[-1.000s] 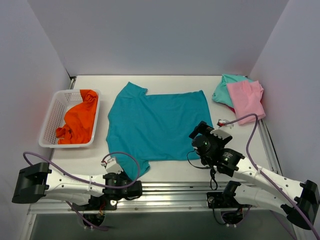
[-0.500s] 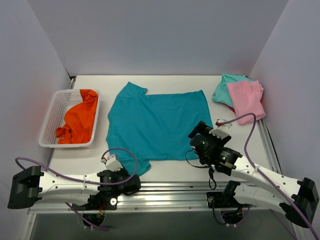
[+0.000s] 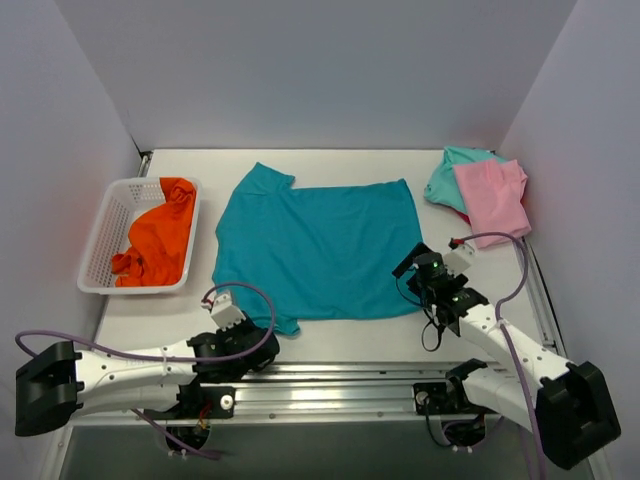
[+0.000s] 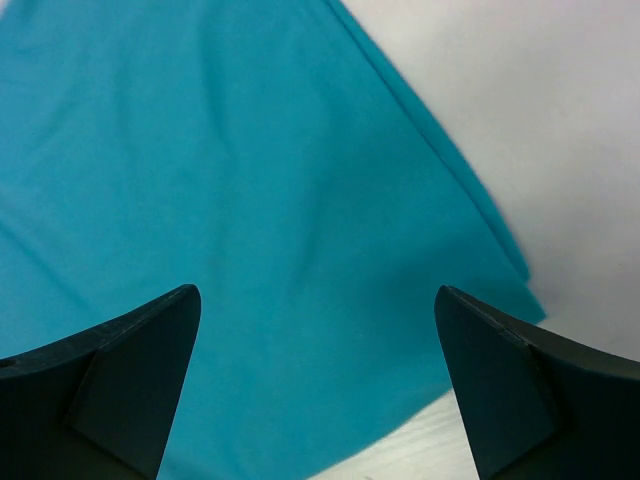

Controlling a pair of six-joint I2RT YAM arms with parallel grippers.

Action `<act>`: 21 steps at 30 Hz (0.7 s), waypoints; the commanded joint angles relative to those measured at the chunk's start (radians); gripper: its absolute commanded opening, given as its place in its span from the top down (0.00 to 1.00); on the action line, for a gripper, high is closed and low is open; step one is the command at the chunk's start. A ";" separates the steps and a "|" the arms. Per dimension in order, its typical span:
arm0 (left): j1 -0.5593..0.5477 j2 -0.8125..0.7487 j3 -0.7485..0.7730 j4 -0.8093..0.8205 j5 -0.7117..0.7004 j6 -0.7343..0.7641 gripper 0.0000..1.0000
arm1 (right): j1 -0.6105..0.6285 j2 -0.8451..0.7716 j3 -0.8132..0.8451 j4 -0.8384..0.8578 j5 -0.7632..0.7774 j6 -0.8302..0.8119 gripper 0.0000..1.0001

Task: Fold and stack the t-shirts
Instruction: Grap the side of the flattened tshirt closest away from the robot with both arms

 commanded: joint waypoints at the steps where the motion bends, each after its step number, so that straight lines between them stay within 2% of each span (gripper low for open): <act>1: 0.030 -0.047 -0.020 0.094 0.000 0.119 0.98 | -0.080 0.028 -0.032 0.053 -0.278 -0.026 0.00; 7: 0.090 -0.113 -0.046 0.114 0.040 0.202 0.98 | -0.083 -0.072 -0.036 -0.110 -0.159 0.043 0.00; 12: 0.133 -0.168 -0.083 0.129 0.062 0.237 0.98 | -0.089 -0.069 -0.018 -0.173 -0.117 0.089 0.00; 16: 0.165 -0.180 -0.075 0.115 0.074 0.266 0.98 | -0.089 -0.101 0.002 -0.328 -0.021 0.173 0.00; 19: 0.204 -0.185 -0.082 0.137 0.092 0.297 0.98 | -0.089 -0.162 -0.030 -0.371 -0.028 0.245 0.01; 21: 0.242 -0.183 -0.086 0.164 0.118 0.325 0.98 | -0.089 -0.190 -0.054 -0.369 -0.059 0.265 0.06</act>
